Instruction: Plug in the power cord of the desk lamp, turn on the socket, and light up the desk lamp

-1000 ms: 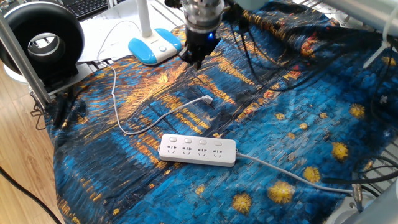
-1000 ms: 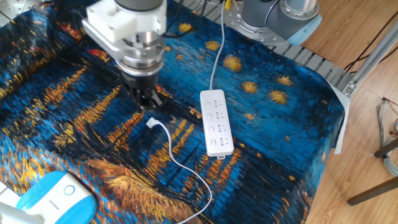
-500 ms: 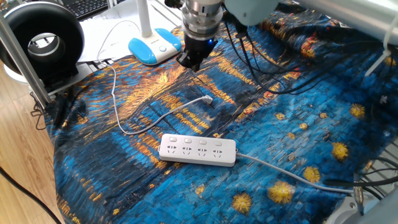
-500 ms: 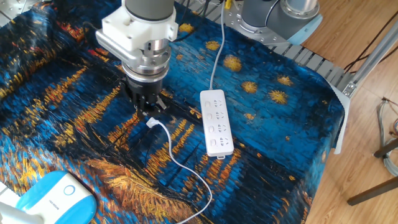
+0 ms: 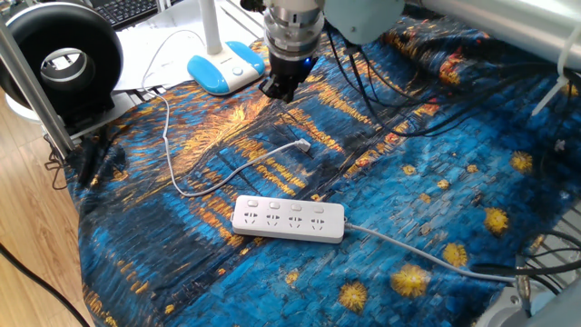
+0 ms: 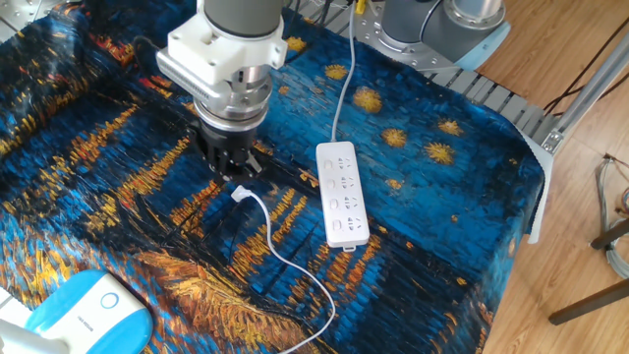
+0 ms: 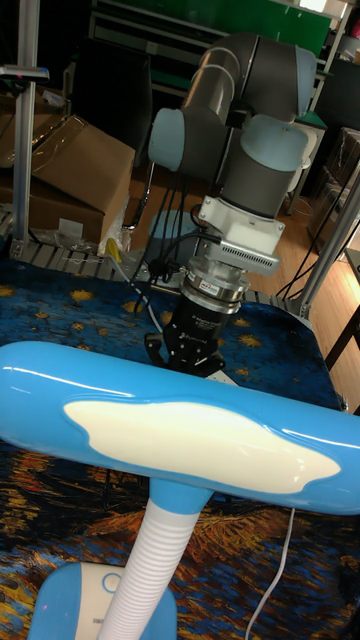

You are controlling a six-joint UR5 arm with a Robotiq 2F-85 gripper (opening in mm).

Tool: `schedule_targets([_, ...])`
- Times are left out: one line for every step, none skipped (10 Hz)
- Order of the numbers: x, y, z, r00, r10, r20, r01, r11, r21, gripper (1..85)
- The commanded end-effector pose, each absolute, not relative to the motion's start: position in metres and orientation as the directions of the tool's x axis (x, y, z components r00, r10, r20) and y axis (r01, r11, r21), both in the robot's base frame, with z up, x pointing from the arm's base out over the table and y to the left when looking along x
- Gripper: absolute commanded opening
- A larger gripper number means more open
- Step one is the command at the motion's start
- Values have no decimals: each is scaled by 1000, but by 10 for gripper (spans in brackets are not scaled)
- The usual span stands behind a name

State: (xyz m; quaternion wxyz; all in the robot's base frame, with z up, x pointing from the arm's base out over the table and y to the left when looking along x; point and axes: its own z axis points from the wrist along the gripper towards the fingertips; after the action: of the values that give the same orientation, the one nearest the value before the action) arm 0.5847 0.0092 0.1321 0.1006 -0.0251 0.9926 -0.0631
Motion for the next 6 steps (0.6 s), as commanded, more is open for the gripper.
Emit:
schedule_targets([577,3,138,-987,-45,-155,-23,990,-139,13])
schedule_targets([576,-2,138,-988,-44,-150,-20,987,-158,13])
schedule_targets([577,-2,139,-987,-46,-153,-22,987,-157,13])
schedule_targets([573,3,137,-989,-47,-139,-28,990,-139,13])
schedule_targets([571,3,135,-990,-48,-133,-29,990,-138,13])
schedule_targets([571,7,135,-990,-41,-135,-25,993,-119,13])
